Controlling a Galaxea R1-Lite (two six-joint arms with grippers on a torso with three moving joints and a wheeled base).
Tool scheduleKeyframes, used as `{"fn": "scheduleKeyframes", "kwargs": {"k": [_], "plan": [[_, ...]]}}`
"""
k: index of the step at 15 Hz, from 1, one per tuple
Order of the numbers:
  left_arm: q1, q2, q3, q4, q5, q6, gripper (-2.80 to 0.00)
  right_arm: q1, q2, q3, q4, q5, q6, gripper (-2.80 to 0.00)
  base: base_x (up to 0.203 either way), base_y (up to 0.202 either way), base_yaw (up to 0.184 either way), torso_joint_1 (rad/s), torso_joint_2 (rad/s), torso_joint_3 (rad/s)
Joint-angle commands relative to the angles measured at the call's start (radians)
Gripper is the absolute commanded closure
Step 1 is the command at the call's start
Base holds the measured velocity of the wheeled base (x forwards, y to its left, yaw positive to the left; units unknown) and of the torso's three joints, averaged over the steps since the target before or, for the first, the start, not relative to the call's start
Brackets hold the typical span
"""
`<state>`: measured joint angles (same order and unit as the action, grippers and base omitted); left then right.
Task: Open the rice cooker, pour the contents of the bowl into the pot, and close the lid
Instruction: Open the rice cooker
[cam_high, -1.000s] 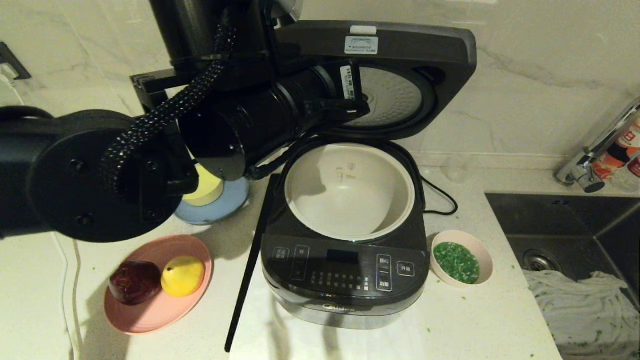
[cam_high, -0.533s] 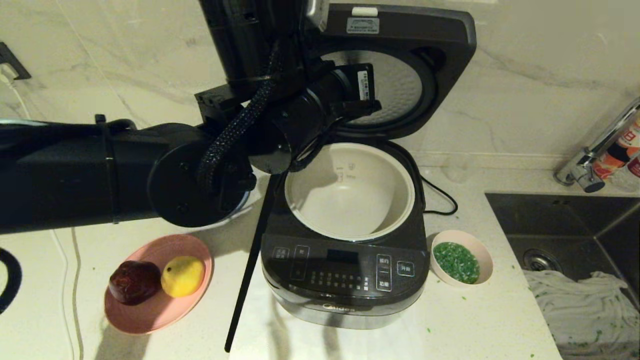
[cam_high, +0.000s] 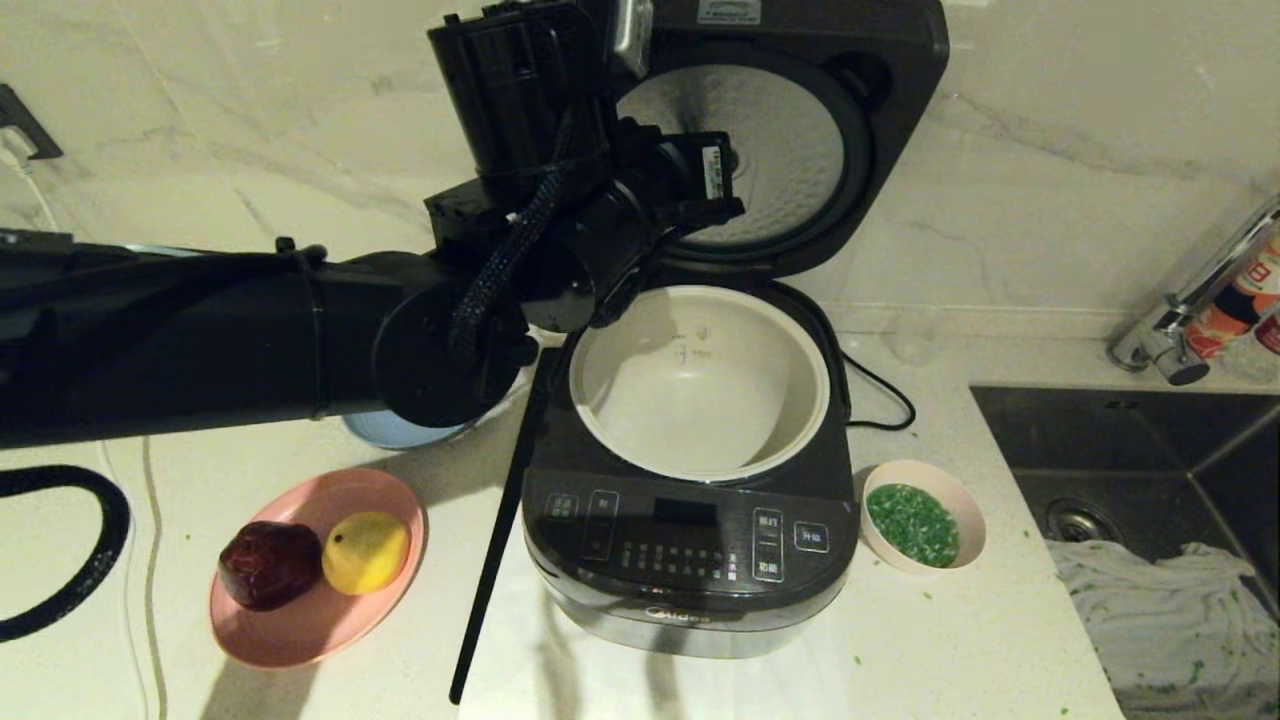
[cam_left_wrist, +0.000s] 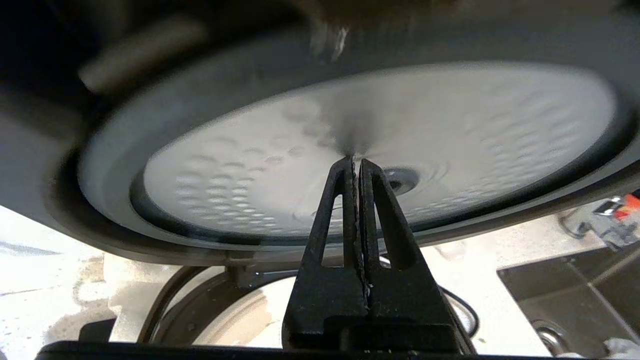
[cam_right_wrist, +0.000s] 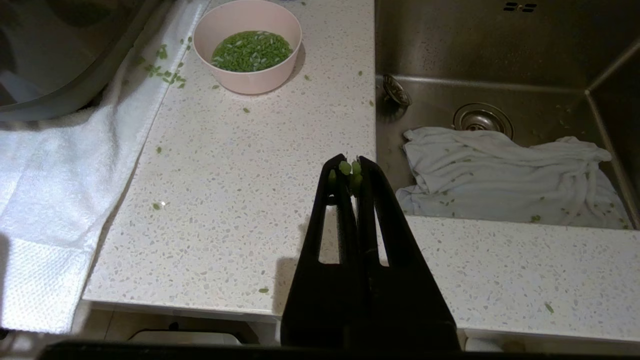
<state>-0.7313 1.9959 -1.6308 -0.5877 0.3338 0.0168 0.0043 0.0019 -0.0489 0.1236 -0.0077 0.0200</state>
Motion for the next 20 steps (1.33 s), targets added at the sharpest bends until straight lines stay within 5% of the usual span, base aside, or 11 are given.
{"fn": "scheduleKeyframes", "kwargs": {"k": [1, 10, 20], "plan": [[0.010, 0.031, -0.022, -0.003, 0.002, 0.002, 0.00, 0.000, 0.001, 0.000, 0.001, 0.000, 0.000, 0.00, 0.000, 0.000, 0.000, 0.000, 0.00, 0.000], [0.012, 0.081, -0.114, -0.003, 0.007, 0.018, 0.00, 0.000, 0.000, 0.000, 0.001, 0.000, 0.000, 0.00, 0.000, 0.000, 0.000, 0.000, 0.00, 0.000], [-0.011, -0.313, 0.309, 0.041, 0.003, -0.006, 0.00, 0.000, 0.000, 0.000, 0.001, 0.000, 0.000, 0.00, 0.000, 0.000, 0.000, 0.000, 0.00, 0.000]]}}
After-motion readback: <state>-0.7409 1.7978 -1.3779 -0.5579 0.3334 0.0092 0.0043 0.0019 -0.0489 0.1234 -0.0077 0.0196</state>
